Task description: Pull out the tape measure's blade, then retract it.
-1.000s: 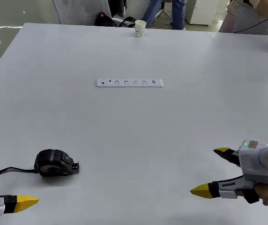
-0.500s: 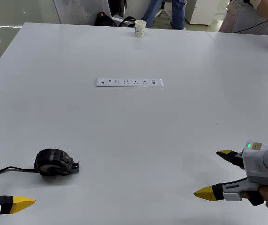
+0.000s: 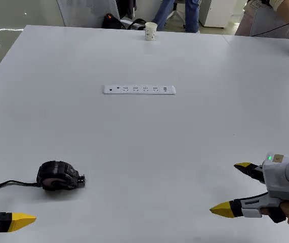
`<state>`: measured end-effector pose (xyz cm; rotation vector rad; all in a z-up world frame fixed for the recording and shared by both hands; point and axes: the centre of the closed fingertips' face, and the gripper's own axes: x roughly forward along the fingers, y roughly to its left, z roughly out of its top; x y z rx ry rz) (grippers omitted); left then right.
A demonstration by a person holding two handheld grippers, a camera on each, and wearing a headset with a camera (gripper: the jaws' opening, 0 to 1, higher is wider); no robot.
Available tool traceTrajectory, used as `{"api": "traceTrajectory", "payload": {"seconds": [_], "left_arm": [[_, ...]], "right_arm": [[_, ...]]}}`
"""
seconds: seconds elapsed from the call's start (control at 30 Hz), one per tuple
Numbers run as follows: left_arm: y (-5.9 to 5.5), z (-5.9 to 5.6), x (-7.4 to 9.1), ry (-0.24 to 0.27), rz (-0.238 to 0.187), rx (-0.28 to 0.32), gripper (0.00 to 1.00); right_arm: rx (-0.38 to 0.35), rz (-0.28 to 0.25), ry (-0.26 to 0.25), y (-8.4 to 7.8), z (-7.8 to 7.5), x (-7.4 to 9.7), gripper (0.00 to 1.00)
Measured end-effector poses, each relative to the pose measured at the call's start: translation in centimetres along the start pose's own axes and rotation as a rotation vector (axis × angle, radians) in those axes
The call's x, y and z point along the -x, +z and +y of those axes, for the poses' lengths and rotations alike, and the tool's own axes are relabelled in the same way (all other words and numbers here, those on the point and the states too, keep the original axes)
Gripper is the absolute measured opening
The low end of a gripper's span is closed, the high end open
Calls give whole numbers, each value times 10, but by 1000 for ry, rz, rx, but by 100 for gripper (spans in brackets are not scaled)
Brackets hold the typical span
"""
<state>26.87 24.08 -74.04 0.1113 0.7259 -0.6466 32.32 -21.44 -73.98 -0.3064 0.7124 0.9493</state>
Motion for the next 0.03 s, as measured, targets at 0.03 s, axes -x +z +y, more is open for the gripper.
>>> {"api": "traceTrajectory", "payload": {"seconds": [0.03], "left_arm": [[1,0,1,2,-2,0,99]], "right_arm": [[1,0,-1,0,0,0,99]]}}
